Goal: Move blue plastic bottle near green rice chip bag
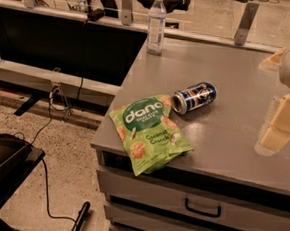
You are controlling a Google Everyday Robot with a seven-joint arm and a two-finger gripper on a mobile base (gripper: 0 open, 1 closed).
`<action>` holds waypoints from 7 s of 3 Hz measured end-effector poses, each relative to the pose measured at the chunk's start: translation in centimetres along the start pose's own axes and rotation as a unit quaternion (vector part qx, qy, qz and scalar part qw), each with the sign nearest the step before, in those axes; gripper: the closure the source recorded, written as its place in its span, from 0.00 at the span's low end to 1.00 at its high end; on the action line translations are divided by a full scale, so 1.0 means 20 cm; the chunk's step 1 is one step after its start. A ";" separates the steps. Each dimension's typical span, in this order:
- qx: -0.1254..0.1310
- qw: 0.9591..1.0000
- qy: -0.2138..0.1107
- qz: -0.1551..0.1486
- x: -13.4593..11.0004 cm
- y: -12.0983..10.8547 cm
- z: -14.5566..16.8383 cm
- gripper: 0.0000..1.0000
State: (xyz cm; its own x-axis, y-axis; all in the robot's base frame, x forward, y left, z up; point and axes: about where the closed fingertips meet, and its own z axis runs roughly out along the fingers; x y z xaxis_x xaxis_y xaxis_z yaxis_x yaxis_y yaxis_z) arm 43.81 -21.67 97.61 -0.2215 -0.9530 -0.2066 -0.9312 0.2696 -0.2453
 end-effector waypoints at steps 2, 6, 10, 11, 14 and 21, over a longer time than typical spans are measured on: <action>0.019 1.000 -0.004 0.005 0.00 -0.05 0.00 0.00; 0.095 0.945 -0.293 0.106 -0.22 -1.14 0.20 0.00; 0.130 0.879 -0.438 0.137 -0.61 -1.43 0.29 0.00; 0.151 0.857 -0.460 0.176 -0.74 -1.50 0.34 0.00; 0.197 0.814 -0.513 0.187 -0.97 -1.72 0.48 0.00; 0.154 0.841 -0.504 0.124 -1.30 -1.85 0.77 0.00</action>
Offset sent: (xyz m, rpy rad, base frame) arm 0.0255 -0.0070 0.0024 0.0064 -0.0731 -0.0395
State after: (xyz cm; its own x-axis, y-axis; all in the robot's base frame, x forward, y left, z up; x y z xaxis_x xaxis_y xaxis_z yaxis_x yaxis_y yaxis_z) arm 88.53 -4.72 97.55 0.1045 -0.3036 -0.9471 -0.7396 0.6129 -0.2781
